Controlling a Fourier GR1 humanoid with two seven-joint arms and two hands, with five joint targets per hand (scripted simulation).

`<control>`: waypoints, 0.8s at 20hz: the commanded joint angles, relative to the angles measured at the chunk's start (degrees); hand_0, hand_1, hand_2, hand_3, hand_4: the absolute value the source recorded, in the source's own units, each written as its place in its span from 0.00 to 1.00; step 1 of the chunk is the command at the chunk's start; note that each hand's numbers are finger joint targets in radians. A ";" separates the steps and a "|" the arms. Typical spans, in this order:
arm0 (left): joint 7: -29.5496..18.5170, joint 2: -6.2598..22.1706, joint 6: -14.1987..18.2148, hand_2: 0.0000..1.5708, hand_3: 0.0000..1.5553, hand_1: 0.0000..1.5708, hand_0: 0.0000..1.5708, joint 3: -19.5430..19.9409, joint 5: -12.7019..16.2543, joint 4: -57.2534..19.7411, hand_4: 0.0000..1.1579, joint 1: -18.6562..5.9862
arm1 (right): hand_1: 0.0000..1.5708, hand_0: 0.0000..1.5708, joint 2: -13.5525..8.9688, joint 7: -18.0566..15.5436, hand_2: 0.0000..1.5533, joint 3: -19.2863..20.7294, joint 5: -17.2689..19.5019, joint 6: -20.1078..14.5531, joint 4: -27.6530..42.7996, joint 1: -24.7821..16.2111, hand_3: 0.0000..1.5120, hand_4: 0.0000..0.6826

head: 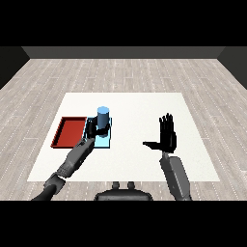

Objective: Pick the blue can and put it in the blue box

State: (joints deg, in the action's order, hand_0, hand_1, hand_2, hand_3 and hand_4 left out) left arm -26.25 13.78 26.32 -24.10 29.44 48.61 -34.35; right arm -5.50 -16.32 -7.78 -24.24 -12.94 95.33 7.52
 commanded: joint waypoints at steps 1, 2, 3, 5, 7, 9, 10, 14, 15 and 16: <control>5.43 6.37 2.88 1.00 0.97 1.00 1.00 -0.69 -3.78 -1.18 0.99 0.50 | 0.00 0.00 0.53 0.55 0.00 0.52 -0.89 -0.02 0.99 -1.33 0.00 0.00; 4.88 4.36 3.69 1.00 0.97 1.00 1.00 -1.16 -4.89 -3.83 0.96 0.82 | 0.00 0.00 -0.21 -1.28 0.00 1.53 -1.50 2.58 -2.01 -1.87 0.00 0.00; 9.03 2.70 6.83 1.00 0.96 1.00 1.00 -2.27 -6.67 -8.43 0.94 -4.20 | 0.00 0.00 0.33 -1.75 0.00 2.09 -1.08 1.56 -3.17 -0.29 0.00 0.00; 11.23 5.48 2.29 1.00 0.95 1.00 1.00 -1.50 -6.76 -13.77 0.89 -5.99 | 0.00 0.00 0.41 -3.59 0.00 2.30 -2.09 4.15 -4.56 -1.67 0.00 0.00; 17.16 3.55 5.10 0.98 0.93 1.00 1.00 -3.65 -8.97 -17.49 0.86 -8.42 | 0.00 0.00 1.01 -3.17 0.00 2.63 -1.82 2.64 -3.53 -0.79 0.00 0.00; 19.78 2.44 7.08 0.89 0.76 0.95 0.95 -4.62 -10.60 -21.80 0.84 -8.48 | 0.00 0.00 0.25 -1.79 0.00 2.98 -2.29 2.65 -2.33 -2.20 0.00 0.00; 21.23 1.36 6.07 0.86 0.76 0.92 0.92 -4.48 -10.45 -26.18 0.81 -9.54 | 0.00 0.00 -0.18 -1.91 0.00 3.14 -2.84 3.64 -2.12 -3.07 0.00 0.00; 27.33 -1.63 3.79 0.54 0.29 0.61 0.61 -6.06 -12.11 -35.72 0.76 -10.81 | 0.00 0.00 1.08 -3.24 0.00 3.72 -2.71 3.68 -6.80 -1.07 0.00 0.00; 26.07 -2.42 2.45 0.37 0.15 0.41 0.41 -6.03 -12.53 -38.01 0.79 -10.55 | 0.00 0.00 0.40 -1.28 0.00 4.72 -3.30 2.41 -4.32 -0.46 0.00 0.00; 24.99 -2.29 1.67 0.37 0.05 0.42 0.42 -4.46 -12.19 -40.09 0.79 -11.75 | 0.00 0.00 -0.67 -0.61 0.00 5.35 -4.07 3.79 -4.14 -0.88 0.00 0.00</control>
State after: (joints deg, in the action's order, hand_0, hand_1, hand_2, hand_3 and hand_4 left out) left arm -2.99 13.13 30.11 -29.20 18.20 16.76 -43.78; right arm -5.29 -17.92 -3.81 -27.24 -9.92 91.36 6.36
